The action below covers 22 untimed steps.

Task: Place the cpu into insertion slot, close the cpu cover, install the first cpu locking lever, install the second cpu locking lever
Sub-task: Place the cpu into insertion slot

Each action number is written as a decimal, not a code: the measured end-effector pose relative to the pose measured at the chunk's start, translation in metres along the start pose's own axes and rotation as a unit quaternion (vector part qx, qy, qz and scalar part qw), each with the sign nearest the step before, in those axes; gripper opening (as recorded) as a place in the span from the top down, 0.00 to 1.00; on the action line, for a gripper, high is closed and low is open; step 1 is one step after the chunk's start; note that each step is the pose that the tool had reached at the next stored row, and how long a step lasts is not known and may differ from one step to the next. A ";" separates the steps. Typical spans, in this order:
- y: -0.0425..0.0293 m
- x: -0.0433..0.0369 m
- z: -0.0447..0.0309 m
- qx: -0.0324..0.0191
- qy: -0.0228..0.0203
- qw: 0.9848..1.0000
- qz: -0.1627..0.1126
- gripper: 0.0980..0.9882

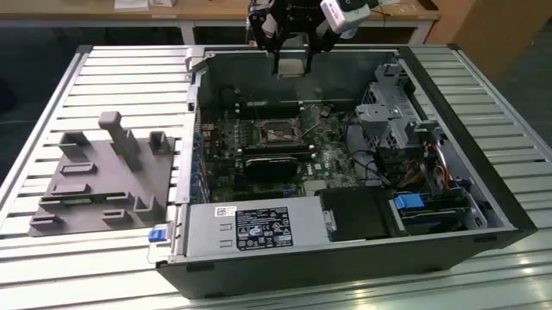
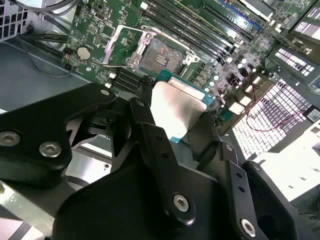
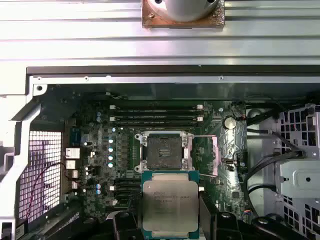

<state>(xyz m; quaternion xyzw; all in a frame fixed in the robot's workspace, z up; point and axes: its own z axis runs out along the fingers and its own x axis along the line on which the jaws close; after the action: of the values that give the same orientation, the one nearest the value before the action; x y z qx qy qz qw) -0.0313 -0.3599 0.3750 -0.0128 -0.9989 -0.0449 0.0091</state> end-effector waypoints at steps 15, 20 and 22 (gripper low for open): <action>-0.0002 0.0000 0.0019 0.000 0.000 1.000 0.000 0.51; -0.0010 -0.0002 0.0109 0.000 0.000 1.000 0.000 0.51; -0.0013 -0.0003 0.0144 0.000 0.000 1.000 0.000 0.51</action>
<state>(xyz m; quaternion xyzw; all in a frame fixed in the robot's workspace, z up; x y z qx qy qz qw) -0.0313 -0.3599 0.3606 -0.0128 -0.9989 -0.0448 0.0090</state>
